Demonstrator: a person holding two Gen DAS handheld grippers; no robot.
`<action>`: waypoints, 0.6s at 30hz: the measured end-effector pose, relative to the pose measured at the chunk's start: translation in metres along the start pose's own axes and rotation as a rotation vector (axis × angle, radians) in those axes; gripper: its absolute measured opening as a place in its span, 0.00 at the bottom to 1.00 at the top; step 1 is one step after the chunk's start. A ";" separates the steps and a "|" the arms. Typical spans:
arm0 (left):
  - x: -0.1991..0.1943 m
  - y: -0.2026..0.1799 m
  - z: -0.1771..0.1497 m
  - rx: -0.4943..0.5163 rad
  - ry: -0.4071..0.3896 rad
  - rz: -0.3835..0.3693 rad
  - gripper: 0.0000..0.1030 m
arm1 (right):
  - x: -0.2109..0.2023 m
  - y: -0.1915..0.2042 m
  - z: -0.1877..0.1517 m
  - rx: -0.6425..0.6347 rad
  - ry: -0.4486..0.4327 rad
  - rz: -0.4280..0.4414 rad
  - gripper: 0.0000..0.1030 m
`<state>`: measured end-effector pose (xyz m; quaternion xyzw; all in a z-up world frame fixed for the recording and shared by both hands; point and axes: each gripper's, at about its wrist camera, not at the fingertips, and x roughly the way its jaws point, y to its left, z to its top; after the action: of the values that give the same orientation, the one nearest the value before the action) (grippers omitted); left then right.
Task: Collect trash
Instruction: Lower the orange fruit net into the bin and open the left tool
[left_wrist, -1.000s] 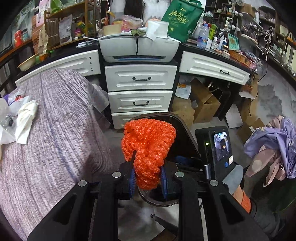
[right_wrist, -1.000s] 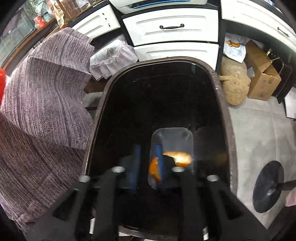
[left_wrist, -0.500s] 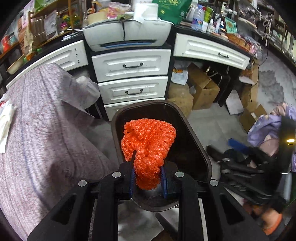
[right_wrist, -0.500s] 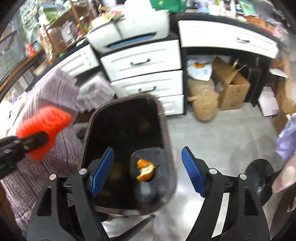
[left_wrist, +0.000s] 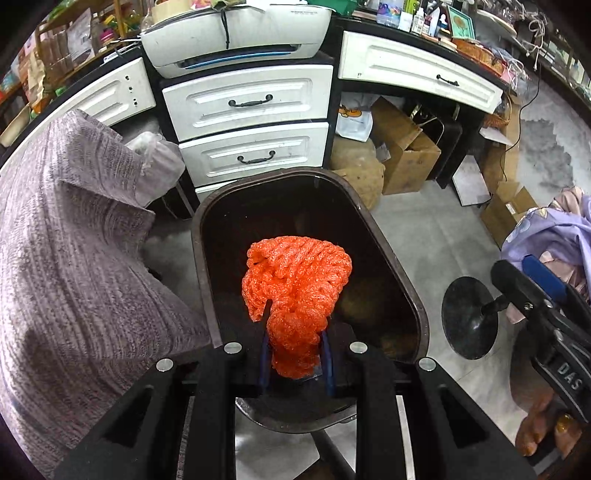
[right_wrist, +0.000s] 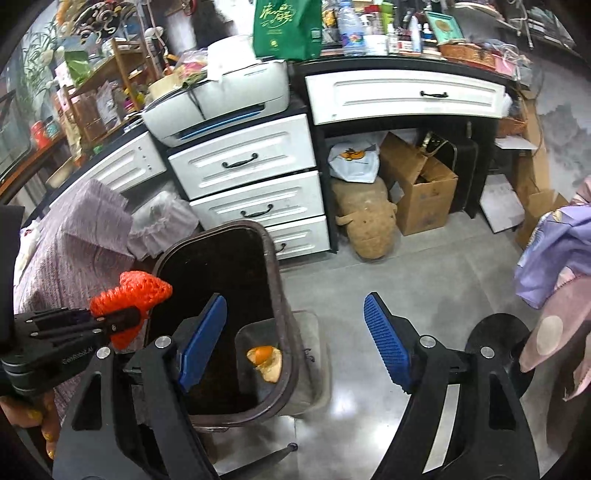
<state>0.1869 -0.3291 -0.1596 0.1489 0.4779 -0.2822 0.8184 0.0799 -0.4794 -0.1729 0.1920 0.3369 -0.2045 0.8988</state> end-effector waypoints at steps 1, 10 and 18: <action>0.001 -0.001 0.001 0.004 0.003 -0.002 0.22 | 0.000 0.000 -0.001 0.000 0.003 0.001 0.75; 0.004 -0.005 0.000 0.014 0.001 -0.019 0.64 | -0.003 -0.001 -0.002 0.014 -0.007 -0.011 0.81; -0.022 -0.003 -0.004 -0.004 -0.059 -0.031 0.81 | -0.009 0.001 0.000 0.013 -0.025 -0.022 0.87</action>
<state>0.1740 -0.3223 -0.1428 0.1313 0.4565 -0.2980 0.8280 0.0741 -0.4769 -0.1664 0.1914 0.3262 -0.2191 0.8994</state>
